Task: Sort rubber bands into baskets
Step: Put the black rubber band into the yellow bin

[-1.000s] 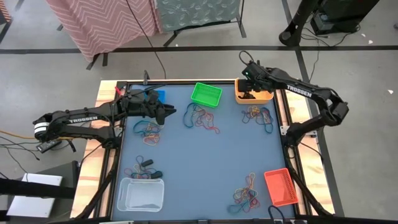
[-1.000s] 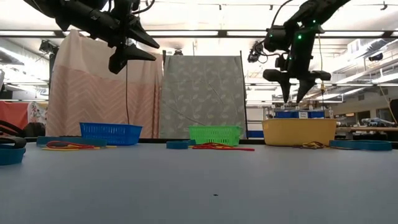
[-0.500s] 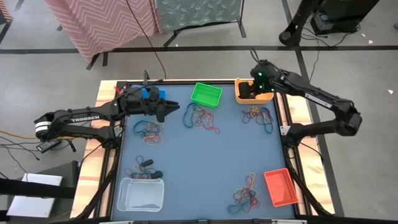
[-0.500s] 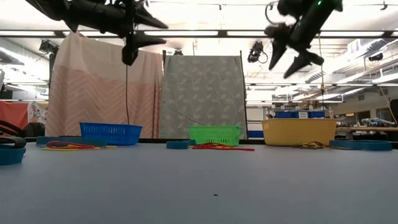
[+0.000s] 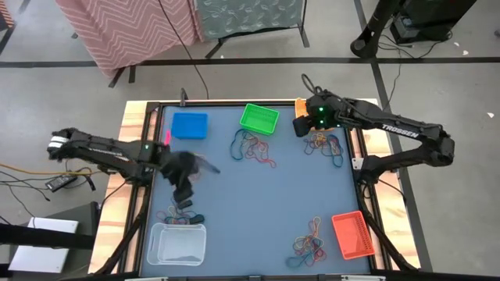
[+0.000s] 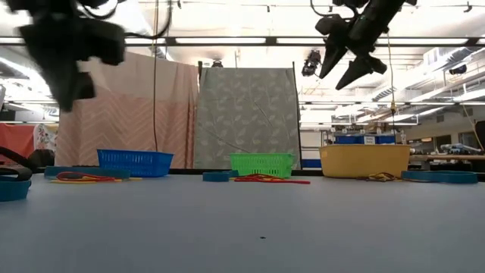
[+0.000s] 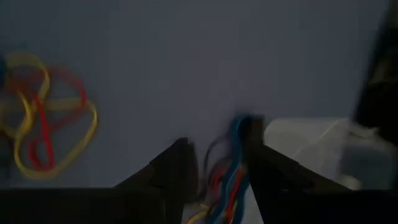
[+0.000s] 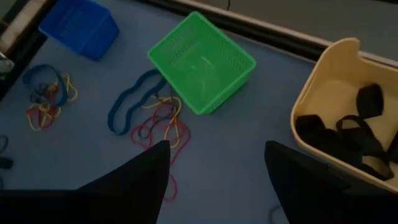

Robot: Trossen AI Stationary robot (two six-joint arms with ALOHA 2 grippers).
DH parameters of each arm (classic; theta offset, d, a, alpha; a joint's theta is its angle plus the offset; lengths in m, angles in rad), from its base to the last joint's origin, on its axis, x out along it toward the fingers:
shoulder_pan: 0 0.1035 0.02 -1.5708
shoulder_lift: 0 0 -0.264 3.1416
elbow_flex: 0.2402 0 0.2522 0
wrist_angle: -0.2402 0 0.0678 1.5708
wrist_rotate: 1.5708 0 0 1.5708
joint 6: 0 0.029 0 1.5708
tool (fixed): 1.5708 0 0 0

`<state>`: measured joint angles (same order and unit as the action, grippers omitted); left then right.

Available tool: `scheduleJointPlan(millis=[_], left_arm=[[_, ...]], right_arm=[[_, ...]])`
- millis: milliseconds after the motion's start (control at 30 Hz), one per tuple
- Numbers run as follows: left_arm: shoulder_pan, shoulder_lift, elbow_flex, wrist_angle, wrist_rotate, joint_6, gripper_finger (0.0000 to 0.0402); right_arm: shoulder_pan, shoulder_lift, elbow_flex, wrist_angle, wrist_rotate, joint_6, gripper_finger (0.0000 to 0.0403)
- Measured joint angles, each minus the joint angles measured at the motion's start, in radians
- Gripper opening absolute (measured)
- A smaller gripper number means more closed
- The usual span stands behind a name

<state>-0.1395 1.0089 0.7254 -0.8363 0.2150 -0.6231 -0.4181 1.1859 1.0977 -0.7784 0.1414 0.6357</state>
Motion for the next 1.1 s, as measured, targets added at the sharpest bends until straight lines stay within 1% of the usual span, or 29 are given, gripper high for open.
scheduleJointPlan(millis=[133, 267, 433, 633, 733, 867, 1100], left_arm=[[-0.134, 0.0, -0.023, 0.003, -0.076, -0.096, 0.0166], [-0.186, 0.021, -0.031, -0.005, -0.139, -0.137, 0.0188], [-0.19, 0.091, -0.031, -0.004, -0.143, -0.14, 0.0234], [-0.19, 0.228, -0.031, -0.001, -0.143, -0.141, 0.0293], [-0.19, 0.294, -0.031, 0.009, -0.138, -0.149, 0.0314], [-0.19, 0.36, -0.031, 0.035, -0.12, -0.169, 0.0326], [-0.189, 0.441, -0.029, 0.084, -0.115, -0.178, 0.0327]], right_arm=[[0.012, 0.036, 0.0, -0.001, -0.004, 0.0, 0.0273], [0.02, 0.061, 0.0, -0.001, -0.012, -0.008, 0.0271], [0.024, 0.072, 0.0, -0.001, -0.012, -0.01, 0.027], [0.024, 0.072, 0.0, -0.001, -0.012, -0.011, 0.0269], [0.024, 0.072, 0.0, -0.001, -0.012, -0.011, 0.0268], [0.024, 0.072, 0.0, -0.001, -0.012, -0.011, 0.0268], [0.024, 0.072, 0.0, -0.001, -0.012, -0.011, 0.0269]])
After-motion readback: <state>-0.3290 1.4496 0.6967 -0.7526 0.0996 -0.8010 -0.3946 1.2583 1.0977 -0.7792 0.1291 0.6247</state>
